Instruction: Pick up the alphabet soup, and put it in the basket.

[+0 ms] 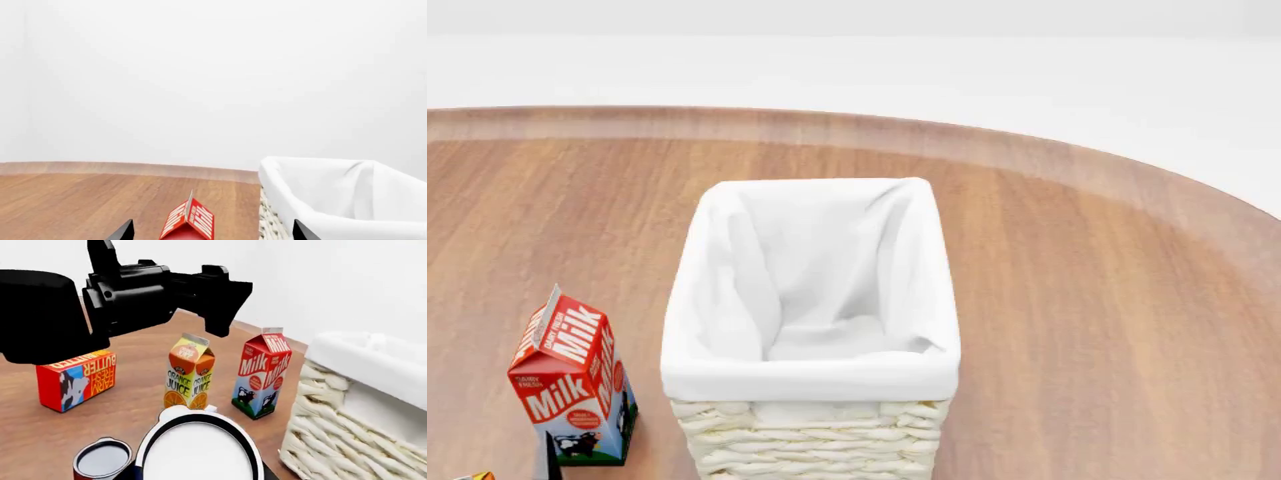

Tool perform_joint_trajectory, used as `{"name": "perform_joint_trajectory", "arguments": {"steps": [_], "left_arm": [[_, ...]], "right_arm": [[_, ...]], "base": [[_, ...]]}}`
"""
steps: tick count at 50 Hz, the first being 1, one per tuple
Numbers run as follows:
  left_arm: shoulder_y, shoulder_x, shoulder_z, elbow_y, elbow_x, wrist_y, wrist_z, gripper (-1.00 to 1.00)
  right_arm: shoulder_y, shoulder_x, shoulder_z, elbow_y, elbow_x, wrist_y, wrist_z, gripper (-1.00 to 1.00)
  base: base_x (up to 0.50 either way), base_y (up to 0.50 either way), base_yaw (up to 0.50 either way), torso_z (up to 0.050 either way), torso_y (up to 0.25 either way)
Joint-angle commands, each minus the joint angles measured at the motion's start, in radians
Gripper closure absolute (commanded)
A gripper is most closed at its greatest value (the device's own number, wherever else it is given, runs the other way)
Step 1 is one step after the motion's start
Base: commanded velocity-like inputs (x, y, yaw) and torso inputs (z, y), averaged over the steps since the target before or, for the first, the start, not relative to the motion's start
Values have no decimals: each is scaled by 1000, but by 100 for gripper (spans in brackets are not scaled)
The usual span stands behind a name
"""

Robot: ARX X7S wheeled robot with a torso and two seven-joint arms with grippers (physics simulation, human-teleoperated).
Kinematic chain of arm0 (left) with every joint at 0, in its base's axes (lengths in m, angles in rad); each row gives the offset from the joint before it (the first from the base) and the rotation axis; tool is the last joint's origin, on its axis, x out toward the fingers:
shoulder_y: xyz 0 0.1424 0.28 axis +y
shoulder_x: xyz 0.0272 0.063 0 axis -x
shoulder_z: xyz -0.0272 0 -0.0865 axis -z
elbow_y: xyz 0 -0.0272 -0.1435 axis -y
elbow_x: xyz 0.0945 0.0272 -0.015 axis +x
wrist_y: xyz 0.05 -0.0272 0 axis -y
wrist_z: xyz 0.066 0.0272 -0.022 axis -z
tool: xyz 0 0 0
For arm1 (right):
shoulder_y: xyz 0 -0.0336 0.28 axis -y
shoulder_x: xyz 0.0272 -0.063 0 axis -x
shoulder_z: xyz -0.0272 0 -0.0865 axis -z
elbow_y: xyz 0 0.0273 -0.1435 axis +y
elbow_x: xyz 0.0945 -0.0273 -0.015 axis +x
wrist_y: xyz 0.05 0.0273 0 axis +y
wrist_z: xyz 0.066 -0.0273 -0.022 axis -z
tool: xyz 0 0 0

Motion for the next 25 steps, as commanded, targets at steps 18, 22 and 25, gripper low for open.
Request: {"name": "perform_joint_trajectory", "arguments": {"steps": [18, 22, 25], "left_arm": [[1, -4, 5, 4, 0, 1, -6, -100], [0, -4, 6, 1, -1, 2, -7, -100], [1, -5, 5, 1, -4, 4, -7, -100]], "right_arm": [[-58, 35, 115, -115, 194, -213, 55, 100], [-55, 33, 120, -120, 200, -199, 69, 100], [-55, 27, 130, -130, 208, -198, 87, 100]], "base": [[0, 0, 0, 0, 0], [0, 0, 1, 0, 0], [0, 0, 0, 0, 0]]}}
